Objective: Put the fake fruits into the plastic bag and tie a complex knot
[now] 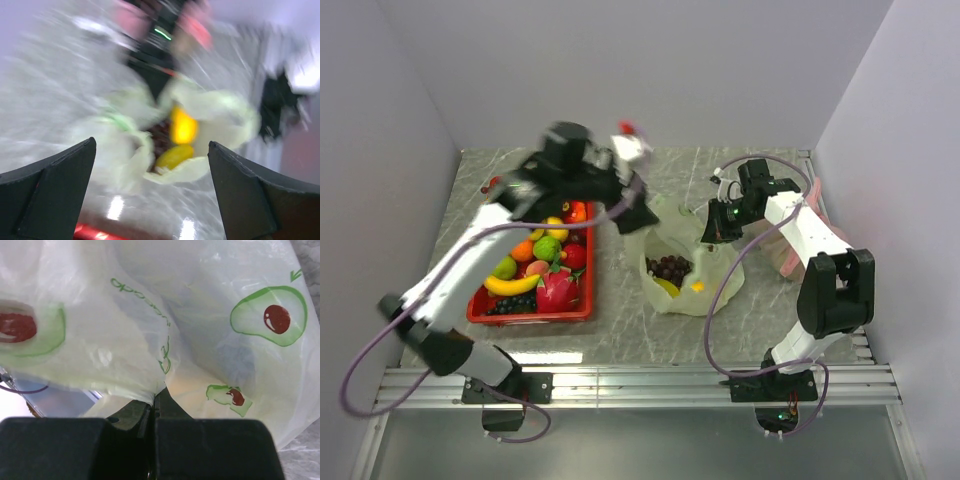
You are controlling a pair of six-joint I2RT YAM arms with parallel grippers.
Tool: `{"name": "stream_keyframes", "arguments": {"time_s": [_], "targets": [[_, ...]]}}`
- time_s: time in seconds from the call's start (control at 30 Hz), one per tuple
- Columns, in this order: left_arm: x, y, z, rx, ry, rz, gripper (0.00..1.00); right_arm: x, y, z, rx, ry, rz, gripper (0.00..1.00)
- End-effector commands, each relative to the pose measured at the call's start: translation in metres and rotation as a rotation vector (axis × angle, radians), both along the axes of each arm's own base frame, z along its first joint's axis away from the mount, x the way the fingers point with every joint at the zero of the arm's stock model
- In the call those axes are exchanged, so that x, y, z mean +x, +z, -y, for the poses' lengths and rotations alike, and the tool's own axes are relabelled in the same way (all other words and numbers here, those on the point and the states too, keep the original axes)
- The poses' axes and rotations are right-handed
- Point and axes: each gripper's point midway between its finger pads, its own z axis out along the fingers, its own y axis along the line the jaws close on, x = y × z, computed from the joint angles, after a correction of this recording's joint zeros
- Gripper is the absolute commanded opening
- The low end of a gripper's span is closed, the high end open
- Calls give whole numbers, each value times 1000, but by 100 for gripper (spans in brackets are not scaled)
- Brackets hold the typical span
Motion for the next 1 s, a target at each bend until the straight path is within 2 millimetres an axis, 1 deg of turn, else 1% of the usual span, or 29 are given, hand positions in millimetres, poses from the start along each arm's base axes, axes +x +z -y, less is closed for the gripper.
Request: {"name": "stream_keyframes", "arguments": {"time_s": [0.0,0.03,0.07,0.1,0.13,0.2,0.23,0.27,0.3,0.33,0.4,0.43,0.5,0.53,0.57,0.6,0.67,0.73,0.8,0.83,0.97], "targets": [[42,46,-61,-160,217,2,99,9,10,0,17,-2,25,0],[56,44,-73,-162,276,4,99,9,9,0,16,-1,21,0],[75,38,-88,-142,362,18,99,9,10,0,18,0,21,0],[96,35,-108,-131,434,32,99,10,10,0,22,0,20,0],[114,26,-114,-109,462,28,99,10,9,-1,22,3,15,0],[148,12,-137,-64,573,39,99,10,7,-1,24,3,6,0],[171,-17,-142,3,616,12,99,10,6,-1,25,3,2,0],[190,-18,-153,39,677,38,99,10,6,-2,27,6,0,0],[201,-29,-160,86,715,29,99,11,5,-2,30,4,-3,0],[224,-46,-161,126,744,18,99,11,5,-2,30,4,-3,0],[247,-64,-174,185,810,6,99,11,4,-2,32,4,-7,0],[262,-78,-175,214,819,-9,99,12,4,-1,33,3,-6,0],[277,-93,-183,258,849,-4,99,12,4,-1,35,1,-7,0],[287,-107,-185,281,855,-5,99,13,3,0,36,-5,-5,0],[291,-114,-187,300,860,-2,99,13,3,0,37,-6,-5,0],[297,-130,-188,330,860,-16,99,14,2,1,37,-7,-8,0],[301,-143,-189,353,853,-30,99,14,1,1,38,-7,-12,0],[301,-163,-191,388,853,-57,99,16,0,4,36,-14,-16,0],[300,-176,-194,410,854,-68,99,17,-1,5,38,-16,-17,0],[297,-186,-197,432,856,-84,99,17,0,6,38,-16,-16,0],[285,-209,-200,464,835,-154,99,19,-1,10,36,-20,-20,0]]}}
